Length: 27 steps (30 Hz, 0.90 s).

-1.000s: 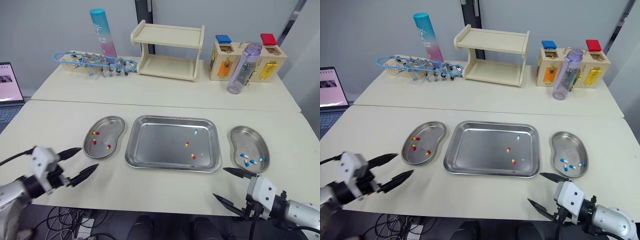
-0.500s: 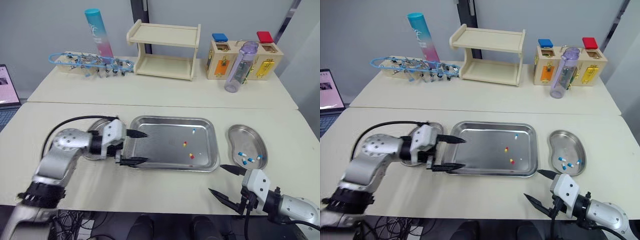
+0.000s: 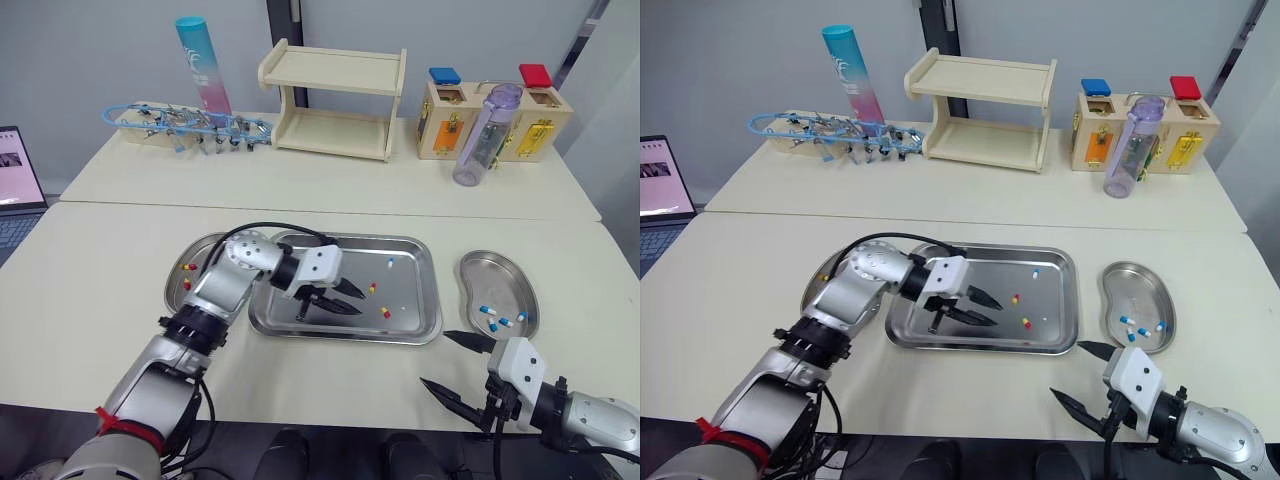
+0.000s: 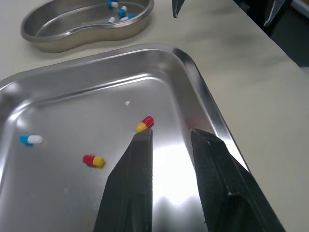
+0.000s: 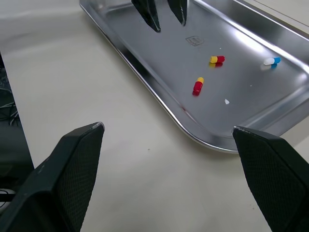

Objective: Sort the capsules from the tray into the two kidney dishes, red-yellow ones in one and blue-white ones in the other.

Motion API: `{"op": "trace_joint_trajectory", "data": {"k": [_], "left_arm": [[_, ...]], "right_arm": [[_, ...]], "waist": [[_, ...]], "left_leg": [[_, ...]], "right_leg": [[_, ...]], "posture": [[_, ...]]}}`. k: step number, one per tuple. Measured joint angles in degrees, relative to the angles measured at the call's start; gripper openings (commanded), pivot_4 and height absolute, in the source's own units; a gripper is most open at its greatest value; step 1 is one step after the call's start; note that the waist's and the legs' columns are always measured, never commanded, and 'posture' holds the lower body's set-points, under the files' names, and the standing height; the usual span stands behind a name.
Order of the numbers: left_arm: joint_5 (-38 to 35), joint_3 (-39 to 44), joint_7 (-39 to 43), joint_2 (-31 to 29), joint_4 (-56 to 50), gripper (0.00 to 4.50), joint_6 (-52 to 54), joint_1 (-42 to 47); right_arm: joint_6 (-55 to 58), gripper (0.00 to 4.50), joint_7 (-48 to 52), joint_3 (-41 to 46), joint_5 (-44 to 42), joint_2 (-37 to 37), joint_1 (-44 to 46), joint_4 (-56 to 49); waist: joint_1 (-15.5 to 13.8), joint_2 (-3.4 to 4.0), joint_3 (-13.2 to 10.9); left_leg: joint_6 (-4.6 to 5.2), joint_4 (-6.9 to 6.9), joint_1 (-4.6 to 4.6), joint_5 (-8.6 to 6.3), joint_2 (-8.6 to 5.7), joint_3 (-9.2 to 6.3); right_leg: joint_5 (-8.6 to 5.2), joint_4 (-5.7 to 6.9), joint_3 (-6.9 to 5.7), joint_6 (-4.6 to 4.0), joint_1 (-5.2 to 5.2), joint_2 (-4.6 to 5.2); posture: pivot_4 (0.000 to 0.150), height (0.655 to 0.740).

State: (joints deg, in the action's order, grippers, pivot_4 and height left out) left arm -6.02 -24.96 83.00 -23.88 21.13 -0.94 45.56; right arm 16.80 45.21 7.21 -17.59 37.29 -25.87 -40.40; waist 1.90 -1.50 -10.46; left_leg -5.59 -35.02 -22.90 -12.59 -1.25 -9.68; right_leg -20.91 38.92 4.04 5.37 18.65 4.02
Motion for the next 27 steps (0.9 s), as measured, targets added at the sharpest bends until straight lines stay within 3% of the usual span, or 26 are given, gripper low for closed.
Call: {"op": "trace_joint_trajectory", "data": {"k": [12, 18, 22, 27], "left_arm": [[7.40, -2.19, -1.35, 9.53, 20.52, 1.23, -11.98, 8.04], [6.09, -0.72, 0.55, 12.56, 24.82, 1.23, -11.94, 9.27], [5.79, 0.69, 1.45, 12.11, 24.90, 2.03, -11.59, 9.81], [7.37, 0.57, 2.59, 10.11, 25.33, 2.03, -14.26, 9.80]], "right_arm": [[1.67, 4.50, -0.59, 0.15, -1.53, 0.45, -0.52, -1.07], [1.96, 4.50, -1.52, 0.14, -1.53, 0.44, -1.41, -1.23], [2.00, 4.50, -1.59, 0.12, -1.53, 0.45, -1.99, -1.78], [2.64, 4.50, -1.56, 0.11, -1.63, 0.47, -1.43, -2.01]], "waist": [[-0.09, -0.04, -0.02], [0.03, -0.04, -0.03], [0.06, -0.04, -0.02], [0.04, -0.04, -0.02]], "left_leg": [[0.01, -0.08, -0.02, 0.00, -0.04, -0.02], [0.01, -0.07, -0.02, 0.01, -0.03, -0.03], [0.01, -0.07, -0.01, 0.01, -0.03, -0.03], [0.01, -0.07, 0.00, 0.01, -0.03, -0.04]], "right_leg": [[0.00, 0.00, -0.01, 0.04, -0.02, 0.01], [-0.01, 0.02, -0.01, 0.05, -0.01, 0.01], [-0.01, 0.02, -0.01, 0.05, -0.02, 0.01], [-0.01, 0.02, -0.01, 0.05, -0.02, 0.01]], "posture": [[0.150, 0.7400], [0.150, 0.7400], [0.150, 0.7400], [0.150, 0.7400]]}}
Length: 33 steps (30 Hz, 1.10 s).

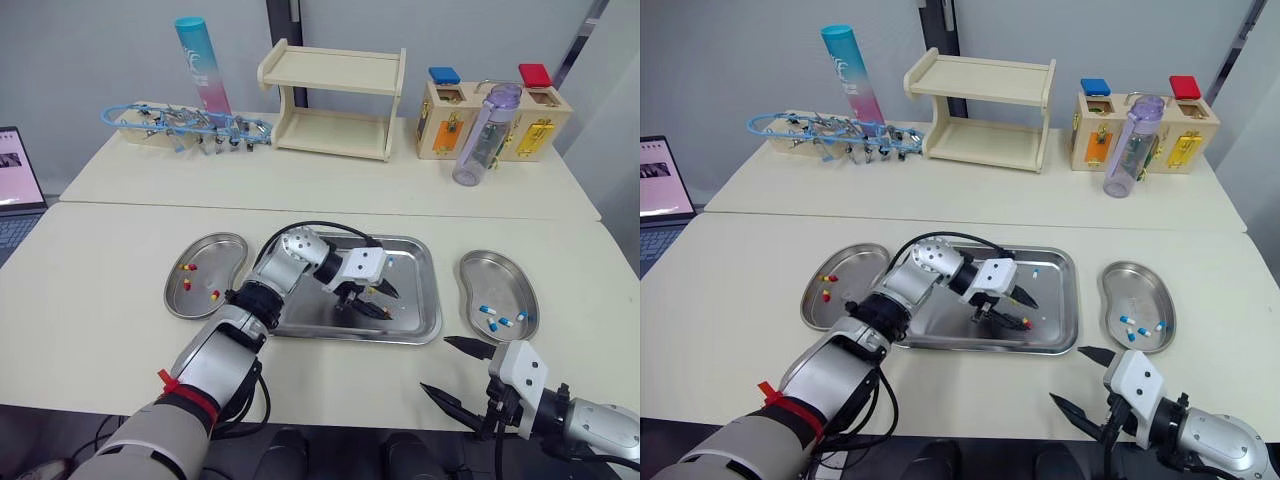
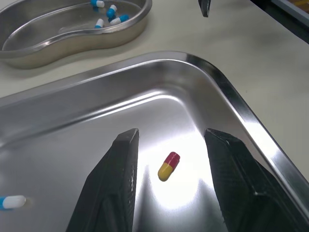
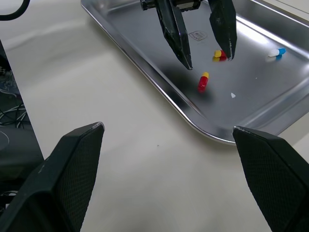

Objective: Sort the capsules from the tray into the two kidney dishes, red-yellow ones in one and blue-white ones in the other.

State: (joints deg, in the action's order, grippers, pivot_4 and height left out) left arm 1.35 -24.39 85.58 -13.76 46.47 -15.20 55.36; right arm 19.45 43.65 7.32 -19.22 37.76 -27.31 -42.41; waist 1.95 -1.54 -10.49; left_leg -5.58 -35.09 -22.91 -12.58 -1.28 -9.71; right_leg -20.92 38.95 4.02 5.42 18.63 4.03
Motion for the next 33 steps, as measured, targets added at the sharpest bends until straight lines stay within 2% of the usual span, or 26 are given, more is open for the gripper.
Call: {"op": "trace_joint_trajectory", "data": {"k": [20, 23, 28, 33], "left_arm": [[6.73, -0.24, -3.47, 3.27, 7.60, 2.03, -4.30, 1.81], [7.43, -1.29, -3.26, 3.71, 8.21, 1.47, -4.61, 2.86], [8.41, -2.65, -2.30, 3.97, 8.92, 0.03, -5.24, 4.02], [8.60, -3.01, -2.37, 4.01, 9.46, 0.03, -5.33, 4.68]], "right_arm": [[2.28, 4.50, -1.35, -0.62, -0.95, 0.02, 1.77, -1.29], [2.33, 4.50, -1.47, -0.69, -0.96, 0.02, 1.76, -1.31], [2.54, 4.50, -1.44, -0.68, -1.05, 0.05, 1.76, -1.34], [2.88, 4.50, -1.42, -0.68, -1.08, 0.32, 1.92, -1.34]], "waist": [[-0.08, 0.00, 0.01], [-0.09, -0.01, 0.02], [-0.09, -0.01, 0.03], [-0.09, -0.01, 0.03]], "left_leg": [[0.00, -0.05, 0.06, 0.00, -0.02, -0.06], [0.00, -0.06, 0.08, 0.00, -0.03, -0.08], [0.00, -0.07, 0.16, 0.00, -0.03, -0.10], [0.00, -0.07, 0.18, 0.00, -0.02, -0.12]], "right_leg": [[0.00, -0.01, -0.06, 0.01, -0.13, 0.00], [0.00, -0.03, -0.09, 0.01, -0.20, 0.00], [-0.01, -0.03, -0.10, 0.01, -0.27, 0.00], [-0.01, -0.02, -0.11, 0.02, -0.30, 0.00]], "posture": [[0.150, 0.7400], [0.150, 0.7400], [0.150, 0.7400], [0.150, 0.7400]]}}
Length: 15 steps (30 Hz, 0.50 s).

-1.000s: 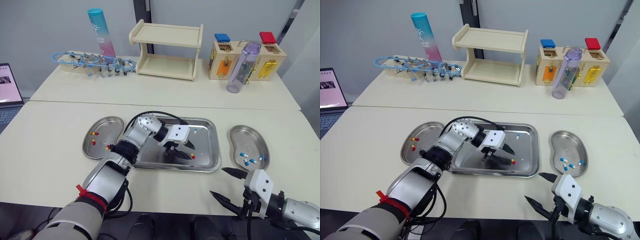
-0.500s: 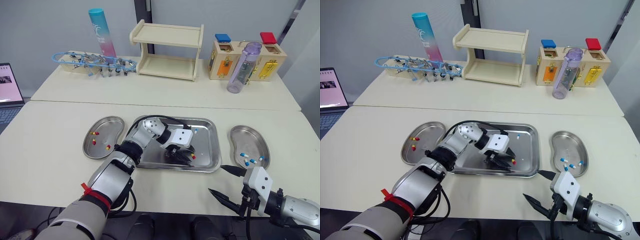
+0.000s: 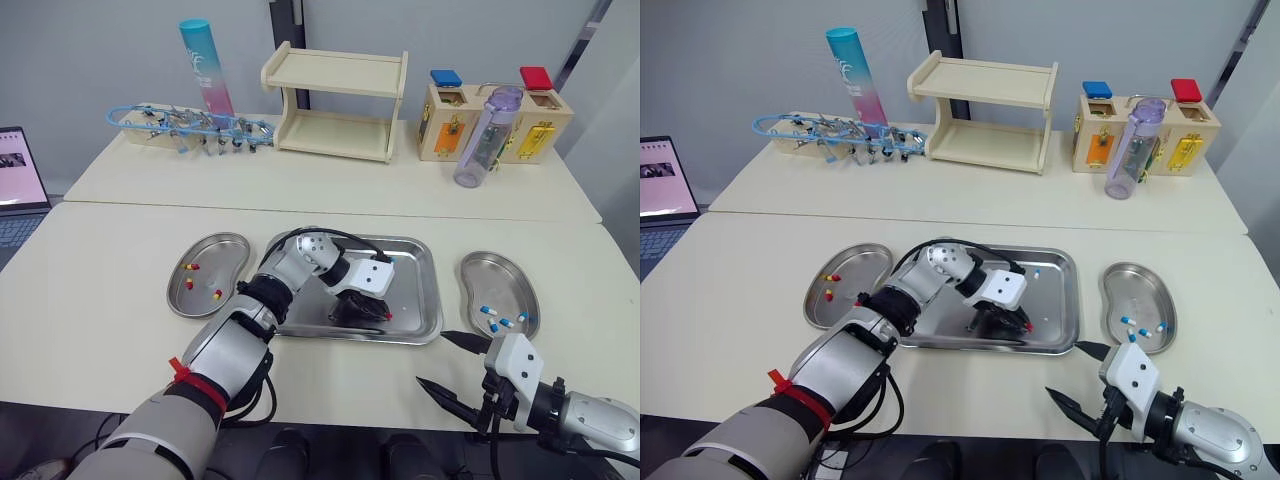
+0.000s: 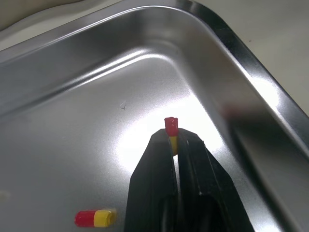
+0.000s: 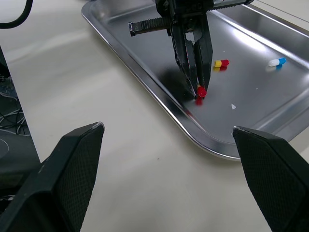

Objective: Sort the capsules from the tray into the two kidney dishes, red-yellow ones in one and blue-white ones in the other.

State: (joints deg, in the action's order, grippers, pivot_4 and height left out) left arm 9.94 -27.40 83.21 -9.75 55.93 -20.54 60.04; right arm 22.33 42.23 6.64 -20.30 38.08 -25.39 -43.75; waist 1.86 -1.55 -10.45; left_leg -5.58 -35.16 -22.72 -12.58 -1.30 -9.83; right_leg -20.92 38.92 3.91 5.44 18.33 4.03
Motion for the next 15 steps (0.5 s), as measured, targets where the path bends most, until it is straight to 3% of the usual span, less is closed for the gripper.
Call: {"op": "trace_joint_trajectory", "data": {"k": [7, 10, 15], "left_arm": [[-3.43, 3.24, 1.84, -2.77, -5.33, 0.03, 6.51, -1.37], [-8.53, 8.12, 2.76, -8.50, -17.91, 0.03, 15.83, -4.64], [-18.03, 18.65, -0.78, -20.83, -42.43, 0.03, 42.20, -16.40]], "right_arm": [[0.62, 4.50, -0.09, -0.02, -0.01, 0.10, 1.91, 0.00], [0.42, 4.50, 0.11, -0.78, 0.78, 0.53, 3.48, 0.13], [-2.09, 4.50, 1.24, -3.50, 3.34, 1.34, 5.79, 2.20]], "waist": [[0.53, 0.01, -0.01], [1.35, 0.04, -0.01], [2.25, 0.12, 0.03]], "left_leg": [[0.00, 0.00, -0.07, 0.00, 0.01, -0.04], [0.00, 0.02, -0.07, 0.00, 0.03, -0.06], [0.00, 0.03, -0.02, 0.01, 0.07, -0.10]], "right_leg": [[0.00, 0.03, -0.03, 0.00, 0.07, -0.01], [0.00, 0.02, -0.03, 0.00, 0.08, -0.01], [0.00, 0.04, -0.05, -0.01, 0.05, -0.03]], "posture": [[0.150, 0.7400], [0.150, 0.7400], [0.150, 0.7400]]}}
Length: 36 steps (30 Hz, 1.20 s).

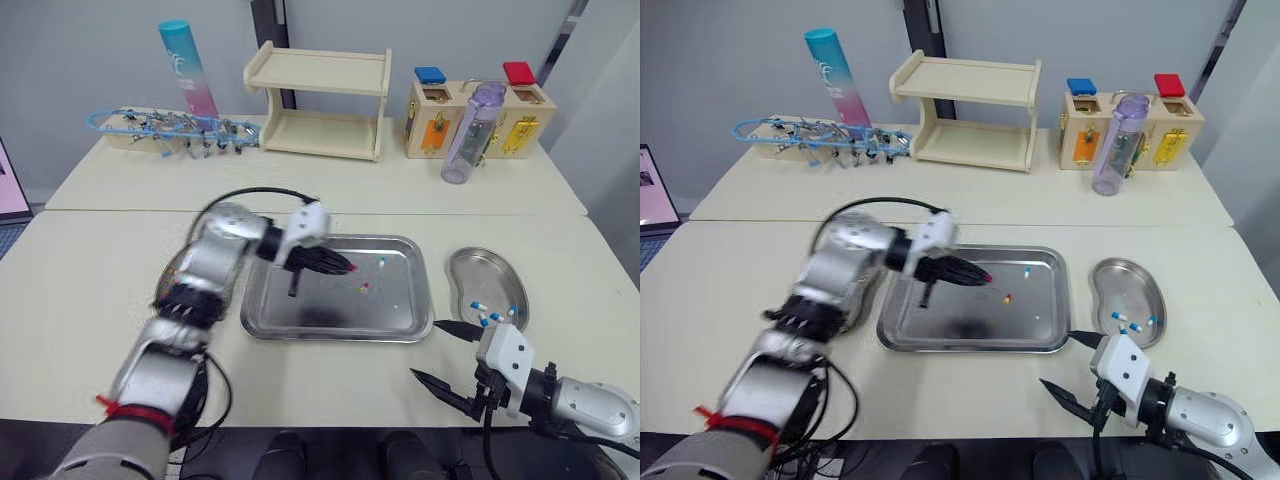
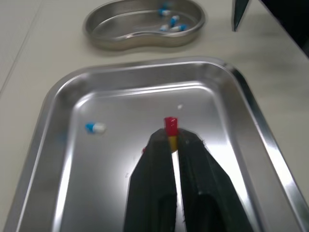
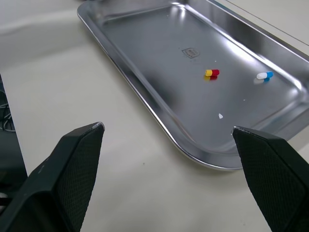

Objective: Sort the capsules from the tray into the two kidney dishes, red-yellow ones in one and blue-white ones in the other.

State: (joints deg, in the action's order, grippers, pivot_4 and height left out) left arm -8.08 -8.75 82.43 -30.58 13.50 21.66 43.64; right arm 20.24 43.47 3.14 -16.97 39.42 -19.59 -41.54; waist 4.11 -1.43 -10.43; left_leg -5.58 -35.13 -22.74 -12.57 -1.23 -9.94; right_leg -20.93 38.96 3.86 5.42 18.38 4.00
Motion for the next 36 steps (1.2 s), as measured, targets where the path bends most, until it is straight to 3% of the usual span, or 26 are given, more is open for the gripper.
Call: {"op": "trace_joint_trajectory", "data": {"k": [6, 11, 17, 20, 30, 33, 36], "left_arm": [[-7.34, 18.20, -13.19, -10.58, -19.20, 0.03, 24.10, -18.31], [-7.61, 32.23, -25.86, -11.27, -23.72, 0.03, 28.44, -28.50], [-7.88, 36.16, -37.16, -5.53, -23.75, 0.03, 26.41, -31.55], [-9.17, 36.16, -39.69, -4.83, -23.85, 0.80, 26.47, -31.84], [-18.53, 39.69, -41.19, -5.23, -27.16, 4.06, 29.49, -36.11], [-23.21, 44.26, -39.72, -7.07, -29.32, 4.06, 30.68, -38.40], [-23.10, 47.29, -39.25, -10.02, -27.68, 4.06, 28.12, -41.31]], "right_arm": [[-2.33, 4.50, 0.66, -4.23, 0.47, -0.81, 4.92, 2.82], [-3.81, 4.50, 2.82, -6.64, 0.40, -0.87, 8.78, 6.13], [-5.18, 4.50, 4.90, -9.59, 0.42, -1.98, 15.35, 10.48], [-5.41, 4.50, 5.22, -9.89, 0.38, -1.98, 16.25, 11.21], [-5.42, 4.50, 5.58, -11.37, 0.49, -2.06, 17.73, 13.14], [-5.47, 4.50, 5.50, -11.25, 0.42, -2.01, 17.90, 13.00], [-5.71, 4.50, 5.62, -9.91, 0.15, -0.98, 16.14, 12.49]], "waist": [[-0.37, -0.01, -0.01], [-1.47, -0.03, 0.00], [-2.49, -0.08, 0.02], [-2.39, -0.08, 0.02], [-2.04, -0.08, 0.02], [-2.17, -0.07, 0.02], [-2.26, -0.06, 0.01]], "left_leg": [[0.01, 0.00, 0.02, 0.00, 0.02, -0.07], [0.00, 0.00, 0.03, 0.00, 0.00, -0.08], [-0.01, -0.01, 0.00, 0.00, -0.02, -0.09], [-0.01, 0.02, -0.01, -0.01, -0.02, -0.08], [-0.01, 0.04, 0.00, -0.01, 0.02, -0.05], [-0.01, 0.05, 0.01, -0.01, 0.01, -0.04], [-0.01, 0.06, 0.01, -0.01, 0.01, -0.01]], "right_leg": [[0.00, 0.00, -0.06, -0.01, -0.02, 0.00], [0.00, -0.03, -0.07, -0.02, -0.04, 0.03], [0.00, -0.04, -0.09, -0.02, -0.03, 0.05], [0.00, -0.04, -0.08, -0.02, 0.00, 0.05], [0.01, -0.02, -0.05, -0.03, 0.04, 0.04], [0.01, -0.03, -0.04, -0.03, 0.05, 0.04], [0.01, -0.04, -0.02, -0.03, 0.06, 0.05]], "posture": [[0.150, 0.7400], [0.150, 0.7400], [0.150, 0.7400], [0.150, 0.7400], [0.150, 0.7400], [0.150, 0.7400], [0.150, 0.7400]]}}
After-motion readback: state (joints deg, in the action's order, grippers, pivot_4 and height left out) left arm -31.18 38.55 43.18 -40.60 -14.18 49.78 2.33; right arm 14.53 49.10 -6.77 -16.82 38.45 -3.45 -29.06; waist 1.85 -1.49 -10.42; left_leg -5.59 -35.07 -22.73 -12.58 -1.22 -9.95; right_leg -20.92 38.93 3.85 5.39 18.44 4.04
